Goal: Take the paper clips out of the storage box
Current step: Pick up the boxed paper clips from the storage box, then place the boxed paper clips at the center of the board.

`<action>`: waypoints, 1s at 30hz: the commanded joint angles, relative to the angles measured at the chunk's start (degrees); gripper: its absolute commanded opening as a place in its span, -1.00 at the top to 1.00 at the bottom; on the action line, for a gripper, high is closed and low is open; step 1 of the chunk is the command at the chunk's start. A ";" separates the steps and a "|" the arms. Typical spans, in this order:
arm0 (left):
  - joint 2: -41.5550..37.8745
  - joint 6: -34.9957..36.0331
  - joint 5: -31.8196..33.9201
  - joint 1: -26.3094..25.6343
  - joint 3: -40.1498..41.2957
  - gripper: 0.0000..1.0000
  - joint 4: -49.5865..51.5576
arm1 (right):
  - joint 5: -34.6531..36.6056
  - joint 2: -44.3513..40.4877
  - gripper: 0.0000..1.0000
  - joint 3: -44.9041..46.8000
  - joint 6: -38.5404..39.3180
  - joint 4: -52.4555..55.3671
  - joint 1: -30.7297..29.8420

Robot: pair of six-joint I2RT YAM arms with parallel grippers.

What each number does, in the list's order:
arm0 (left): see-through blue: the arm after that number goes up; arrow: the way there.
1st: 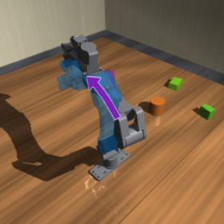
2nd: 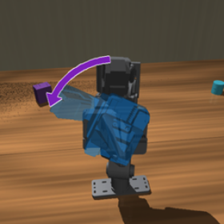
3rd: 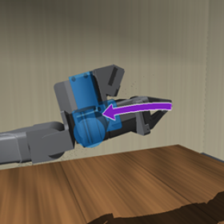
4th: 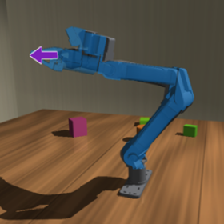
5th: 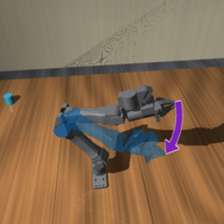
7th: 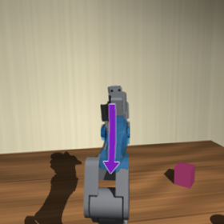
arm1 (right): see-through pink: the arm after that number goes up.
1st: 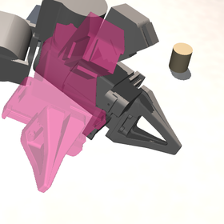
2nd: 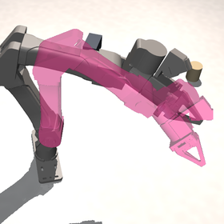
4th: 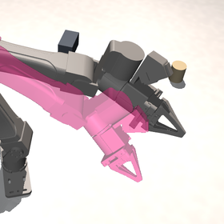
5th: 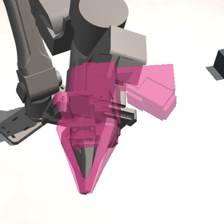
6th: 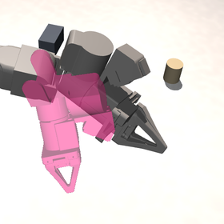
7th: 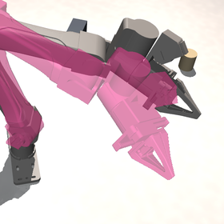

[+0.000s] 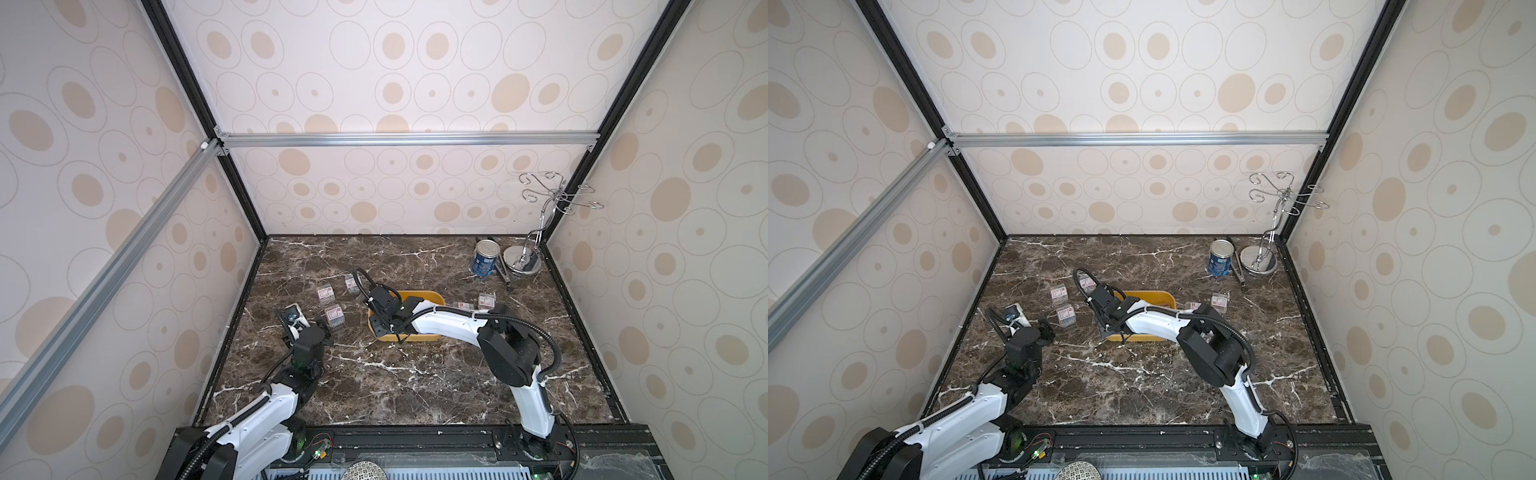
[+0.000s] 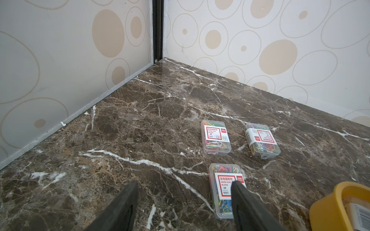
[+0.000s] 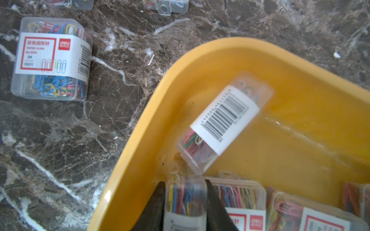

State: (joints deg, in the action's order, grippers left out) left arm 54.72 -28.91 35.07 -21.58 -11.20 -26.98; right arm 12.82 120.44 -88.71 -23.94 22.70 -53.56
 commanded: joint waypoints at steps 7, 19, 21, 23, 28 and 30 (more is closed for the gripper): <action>0.15 -1.02 1.04 0.36 -1.89 -0.45 -0.54 | 2.71 -11.32 0.40 6.26 0.39 -0.12 0.42; -0.16 -1.09 0.95 0.32 -1.81 -0.45 -0.26 | 7.70 -31.55 0.43 23.35 -0.46 -5.39 3.84; -0.27 -1.16 0.92 0.32 -1.72 -0.45 -0.26 | 8.41 -35.12 0.43 26.88 -1.03 -6.51 5.46; -0.53 -1.29 0.90 0.32 -1.63 -0.45 -0.18 | 8.80 -38.57 0.43 30.34 -1.55 -7.29 7.58; -0.58 -1.46 1.01 0.32 -1.52 -0.45 0.00 | 13.92 -44.19 0.43 34.76 -2.27 -3.80 11.31; -0.69 -1.42 0.97 0.36 -1.54 -0.45 0.00 | 19.46 -44.66 0.43 34.66 -3.60 -0.12 11.47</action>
State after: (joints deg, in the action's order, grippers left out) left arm 54.59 -29.04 35.07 -21.58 -11.20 -26.98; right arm 24.84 77.12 -54.54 -25.41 19.11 -42.11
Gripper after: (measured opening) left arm 0.726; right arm 0.288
